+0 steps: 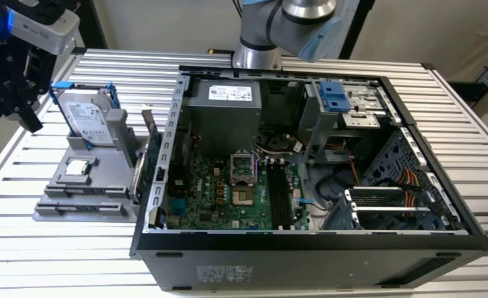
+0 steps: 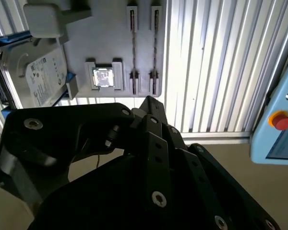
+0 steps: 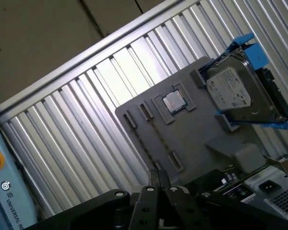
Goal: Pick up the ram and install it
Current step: 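Pick up the ram and move it above insertion slot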
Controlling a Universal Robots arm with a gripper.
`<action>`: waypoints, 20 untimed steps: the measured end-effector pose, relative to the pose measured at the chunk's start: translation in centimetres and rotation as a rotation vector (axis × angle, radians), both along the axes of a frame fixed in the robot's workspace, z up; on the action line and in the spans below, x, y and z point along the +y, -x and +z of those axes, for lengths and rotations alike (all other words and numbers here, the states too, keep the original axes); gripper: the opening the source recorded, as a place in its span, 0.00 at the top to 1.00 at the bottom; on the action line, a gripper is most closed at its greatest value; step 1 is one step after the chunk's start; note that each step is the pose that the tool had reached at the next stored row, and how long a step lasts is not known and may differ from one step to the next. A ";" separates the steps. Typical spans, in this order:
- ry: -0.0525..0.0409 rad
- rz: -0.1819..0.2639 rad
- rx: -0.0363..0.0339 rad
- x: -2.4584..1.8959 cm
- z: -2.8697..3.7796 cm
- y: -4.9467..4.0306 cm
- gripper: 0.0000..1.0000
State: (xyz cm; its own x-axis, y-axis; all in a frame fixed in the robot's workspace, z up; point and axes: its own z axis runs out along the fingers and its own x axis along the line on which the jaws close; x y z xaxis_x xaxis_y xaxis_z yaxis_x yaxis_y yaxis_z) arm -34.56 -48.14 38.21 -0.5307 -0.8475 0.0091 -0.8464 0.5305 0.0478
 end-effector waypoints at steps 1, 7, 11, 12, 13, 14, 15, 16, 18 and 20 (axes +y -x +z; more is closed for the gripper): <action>0.0000 0.008 0.0000 0.00 0.00 0.00 1.00; 0.0000 0.052 0.0000 0.00 0.00 0.00 1.00; -0.0001 0.082 -0.0001 0.00 0.00 0.00 1.00; 0.0000 0.089 0.0000 0.00 0.00 0.00 1.00; 0.0000 0.097 0.0000 0.00 0.00 0.00 1.00; 0.0000 0.105 0.0000 0.00 0.00 0.00 1.00; 0.0000 0.113 0.0000 0.00 0.00 0.00 1.00; 0.0000 0.121 0.0000 0.00 0.00 0.00 1.00; 0.0000 0.137 0.0000 0.00 0.00 0.00 1.00; 0.0001 0.157 0.0000 0.00 0.00 0.00 1.00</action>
